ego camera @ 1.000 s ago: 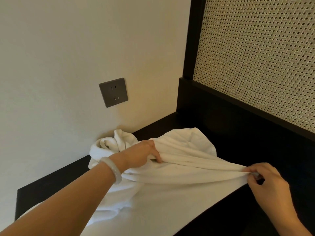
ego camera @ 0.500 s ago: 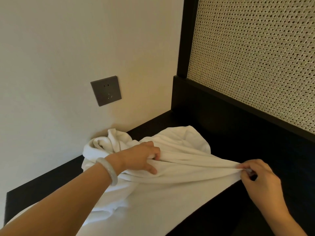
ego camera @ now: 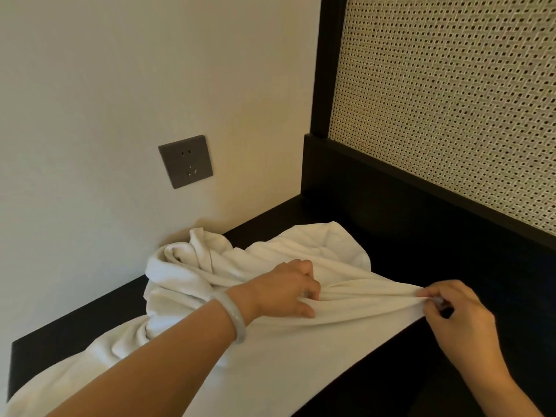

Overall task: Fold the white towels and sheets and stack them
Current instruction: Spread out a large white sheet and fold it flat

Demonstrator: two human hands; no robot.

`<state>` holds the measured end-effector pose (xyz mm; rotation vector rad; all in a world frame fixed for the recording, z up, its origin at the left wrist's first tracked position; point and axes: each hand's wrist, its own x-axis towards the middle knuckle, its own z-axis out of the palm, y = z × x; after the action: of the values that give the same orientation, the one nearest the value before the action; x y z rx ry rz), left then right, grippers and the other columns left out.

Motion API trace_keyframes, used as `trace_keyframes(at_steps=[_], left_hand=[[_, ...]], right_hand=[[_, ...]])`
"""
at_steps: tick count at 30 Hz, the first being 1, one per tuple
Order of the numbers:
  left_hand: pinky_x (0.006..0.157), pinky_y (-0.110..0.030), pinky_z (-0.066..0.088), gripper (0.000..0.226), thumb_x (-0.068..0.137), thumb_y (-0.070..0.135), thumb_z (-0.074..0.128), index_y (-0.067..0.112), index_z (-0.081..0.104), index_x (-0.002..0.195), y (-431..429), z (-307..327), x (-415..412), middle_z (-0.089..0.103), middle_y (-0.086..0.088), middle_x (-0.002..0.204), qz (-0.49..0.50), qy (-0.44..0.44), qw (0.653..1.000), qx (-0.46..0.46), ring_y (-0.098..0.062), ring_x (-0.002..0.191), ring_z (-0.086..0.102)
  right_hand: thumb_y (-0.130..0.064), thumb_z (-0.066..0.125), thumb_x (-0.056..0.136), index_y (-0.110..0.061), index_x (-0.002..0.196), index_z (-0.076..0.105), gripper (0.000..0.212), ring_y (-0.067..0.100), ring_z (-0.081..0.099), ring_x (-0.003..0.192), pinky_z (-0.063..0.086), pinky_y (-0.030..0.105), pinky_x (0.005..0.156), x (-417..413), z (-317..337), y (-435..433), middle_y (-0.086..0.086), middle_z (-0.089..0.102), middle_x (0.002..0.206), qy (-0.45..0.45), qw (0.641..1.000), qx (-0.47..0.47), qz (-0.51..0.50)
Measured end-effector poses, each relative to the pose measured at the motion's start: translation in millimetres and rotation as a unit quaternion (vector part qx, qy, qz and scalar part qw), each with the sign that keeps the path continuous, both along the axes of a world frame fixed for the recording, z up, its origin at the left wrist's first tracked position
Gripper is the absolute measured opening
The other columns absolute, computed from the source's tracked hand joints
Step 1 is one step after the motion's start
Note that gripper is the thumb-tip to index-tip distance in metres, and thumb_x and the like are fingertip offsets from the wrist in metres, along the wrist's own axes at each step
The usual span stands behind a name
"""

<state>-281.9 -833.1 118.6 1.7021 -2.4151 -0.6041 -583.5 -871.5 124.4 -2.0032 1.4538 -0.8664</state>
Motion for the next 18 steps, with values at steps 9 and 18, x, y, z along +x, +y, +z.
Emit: trace_keyframes(at_steps=[9,18], left_hand=[[0.088,-0.031,0.039,0.033,0.104,0.04,0.04,0.015,0.06,0.112,7,13,42,0.052,-0.002,0.109,-0.069,-0.192,0.978,-0.046,-0.018,0.102,0.046],[0.082,-0.017,0.024,0.032,0.104,0.036,0.042,0.012,0.061,0.113,5,13,51,0.05,0.0,0.116,-0.018,-0.137,0.981,-0.136,-0.013,0.1,0.041]], right_hand=[[0.007,0.066,0.084,-0.027,0.092,0.063,0.035,0.001,0.052,0.094,0.039,0.015,0.077,1,3,-1,-0.014,0.052,0.1,0.012,0.999,-0.044,0.007],[0.009,0.065,0.084,-0.038,0.087,0.057,0.048,0.004,0.052,0.094,0.039,0.017,0.078,2,11,-3,-0.013,0.053,0.1,-0.02,0.998,-0.052,0.019]])
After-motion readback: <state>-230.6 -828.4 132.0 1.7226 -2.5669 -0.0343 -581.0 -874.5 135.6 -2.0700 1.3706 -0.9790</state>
